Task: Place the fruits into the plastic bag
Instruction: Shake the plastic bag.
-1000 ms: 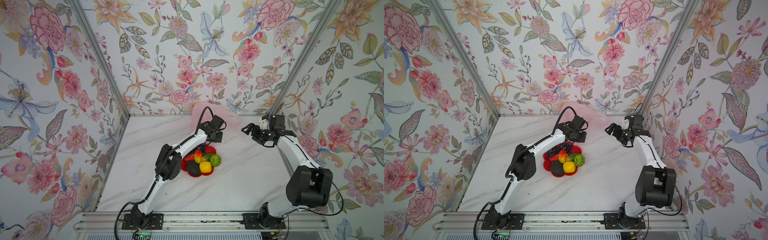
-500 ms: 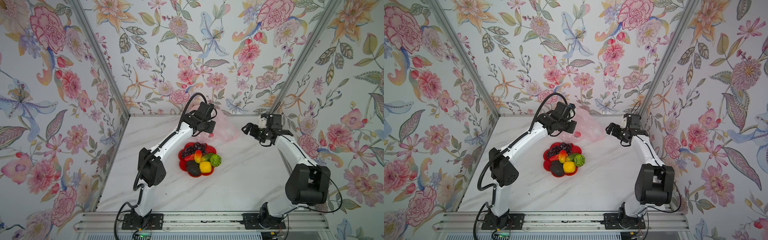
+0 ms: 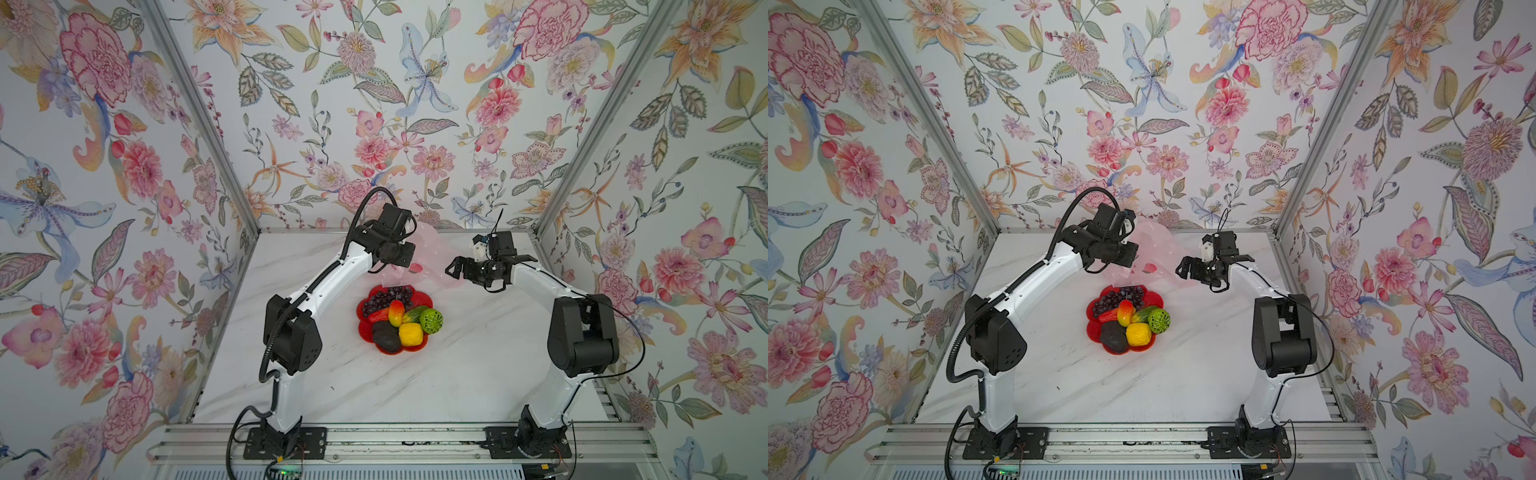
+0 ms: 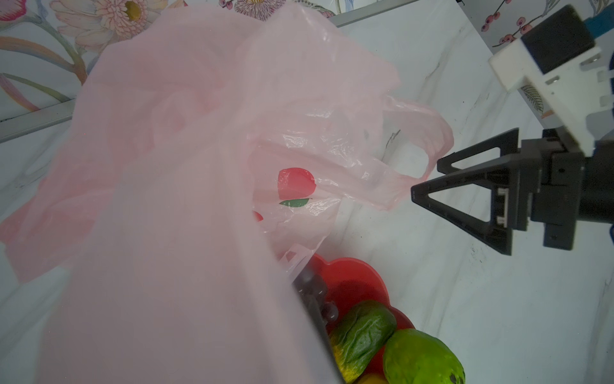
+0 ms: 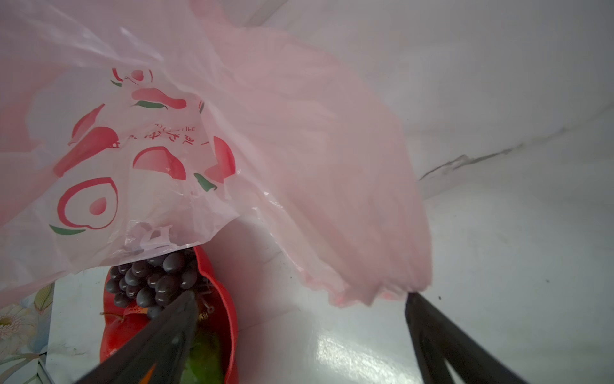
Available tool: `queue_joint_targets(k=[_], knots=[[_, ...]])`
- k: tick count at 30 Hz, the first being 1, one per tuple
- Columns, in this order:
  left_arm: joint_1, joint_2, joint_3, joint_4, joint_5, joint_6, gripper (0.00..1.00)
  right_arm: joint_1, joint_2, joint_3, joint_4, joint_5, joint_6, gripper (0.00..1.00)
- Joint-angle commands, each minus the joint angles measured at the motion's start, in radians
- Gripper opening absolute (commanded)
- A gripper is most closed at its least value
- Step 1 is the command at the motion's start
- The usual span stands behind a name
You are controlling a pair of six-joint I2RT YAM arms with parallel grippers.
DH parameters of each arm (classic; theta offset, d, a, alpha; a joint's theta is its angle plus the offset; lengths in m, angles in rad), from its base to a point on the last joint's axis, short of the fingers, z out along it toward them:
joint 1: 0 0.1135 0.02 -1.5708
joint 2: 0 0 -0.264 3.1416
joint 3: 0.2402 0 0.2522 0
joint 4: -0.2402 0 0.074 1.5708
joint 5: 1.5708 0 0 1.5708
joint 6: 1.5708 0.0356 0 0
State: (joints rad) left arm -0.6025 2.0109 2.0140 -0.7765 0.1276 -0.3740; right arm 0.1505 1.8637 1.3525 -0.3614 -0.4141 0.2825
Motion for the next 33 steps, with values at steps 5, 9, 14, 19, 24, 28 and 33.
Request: queue_joint_targets(k=[5, 9, 14, 19, 24, 28, 33], knots=[[0.014, -0.040, -0.027, 0.006, 0.032, 0.004, 0.00, 0.003, 0.015, 0.023, 0.044, 0.087, 0.022, 0.86], [0.023, -0.054, -0.042, 0.005, 0.032, 0.004, 0.00, 0.003, -0.003, 0.006, 0.118, 0.129, 0.030, 0.83], [0.054, -0.085, -0.092, 0.012, 0.041, 0.003, 0.00, 0.009, 0.103, 0.122, 0.080, 0.071, 0.030, 0.78], [0.074, -0.105, -0.119, 0.014, 0.035, 0.003, 0.00, 0.017, 0.140, 0.161, 0.086, 0.060, 0.029, 0.36], [0.089, -0.141, -0.152, 0.015, 0.020, 0.000, 0.00, 0.019, 0.102, 0.173, 0.094, 0.087, 0.029, 0.00], [0.106, -0.178, -0.158, -0.002, -0.013, -0.013, 0.00, 0.028, -0.003, 0.203, 0.039, 0.121, 0.085, 0.00], [0.153, -0.180, -0.117, -0.012, -0.085, -0.096, 0.00, 0.068, -0.022, 0.326, -0.060, 0.158, 0.198, 0.00]])
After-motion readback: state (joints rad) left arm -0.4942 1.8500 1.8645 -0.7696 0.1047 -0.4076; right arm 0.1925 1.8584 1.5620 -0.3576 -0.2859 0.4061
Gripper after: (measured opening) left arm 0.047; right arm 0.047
